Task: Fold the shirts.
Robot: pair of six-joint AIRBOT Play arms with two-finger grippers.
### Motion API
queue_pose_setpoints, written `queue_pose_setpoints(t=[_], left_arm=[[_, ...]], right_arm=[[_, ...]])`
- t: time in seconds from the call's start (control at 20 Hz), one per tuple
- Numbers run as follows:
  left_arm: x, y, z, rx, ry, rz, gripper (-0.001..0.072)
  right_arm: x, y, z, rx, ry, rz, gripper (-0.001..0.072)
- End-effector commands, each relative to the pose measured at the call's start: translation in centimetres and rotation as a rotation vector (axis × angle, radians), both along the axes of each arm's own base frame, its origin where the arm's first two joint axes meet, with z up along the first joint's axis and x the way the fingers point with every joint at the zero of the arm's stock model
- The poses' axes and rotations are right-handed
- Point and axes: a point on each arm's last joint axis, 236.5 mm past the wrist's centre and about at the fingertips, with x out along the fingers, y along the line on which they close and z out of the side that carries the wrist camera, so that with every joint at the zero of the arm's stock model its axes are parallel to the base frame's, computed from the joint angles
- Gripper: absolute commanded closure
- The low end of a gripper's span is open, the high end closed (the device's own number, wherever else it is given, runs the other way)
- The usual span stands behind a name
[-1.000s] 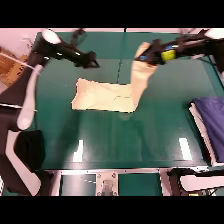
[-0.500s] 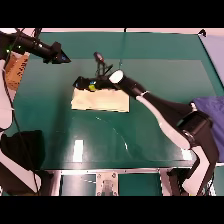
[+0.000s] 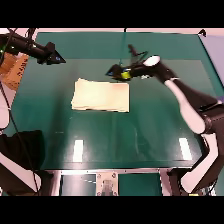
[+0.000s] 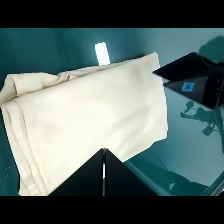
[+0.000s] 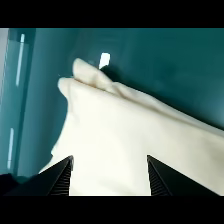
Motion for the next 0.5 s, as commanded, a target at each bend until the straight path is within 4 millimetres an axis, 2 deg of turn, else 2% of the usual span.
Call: queue_pose_setpoints(t=[0.0,0.05,0.1,0.15,0.3,0.45], left_arm=[[0.2,0.7,-0.4,0.028,-0.001,0.013,0.0683],[0.2,0.9,-0.6,0.043,0.0,0.018,0.0683],[0.3,1.2,-0.8,0.057,0.001,0.021,0.0684],[0.3,1.3,-0.9,0.063,0.002,0.023,0.0684],[0.6,1.9,-1.2,0.088,-0.005,0.038,0.0683],[1.2,2.9,-1.8,0.135,-0.014,0.069,0.0683]], right_arm=[[-2.1,-11.1,-2.6,-0.075,0.239,-0.04,0.0181],[-2.5,-13.0,-3.9,-0.086,0.282,-0.07,0.0181],[-3.2,-13.9,-5.2,-0.083,0.323,-0.089,0.0181],[-3.9,-14.0,-6.5,-0.084,0.357,-0.097,0.0181],[-5.9,-10.7,-10.2,-0.104,0.396,-0.099,0.0181],[-6.8,-5.5,-11.4,-0.111,0.366,-0.063,0.0181]])
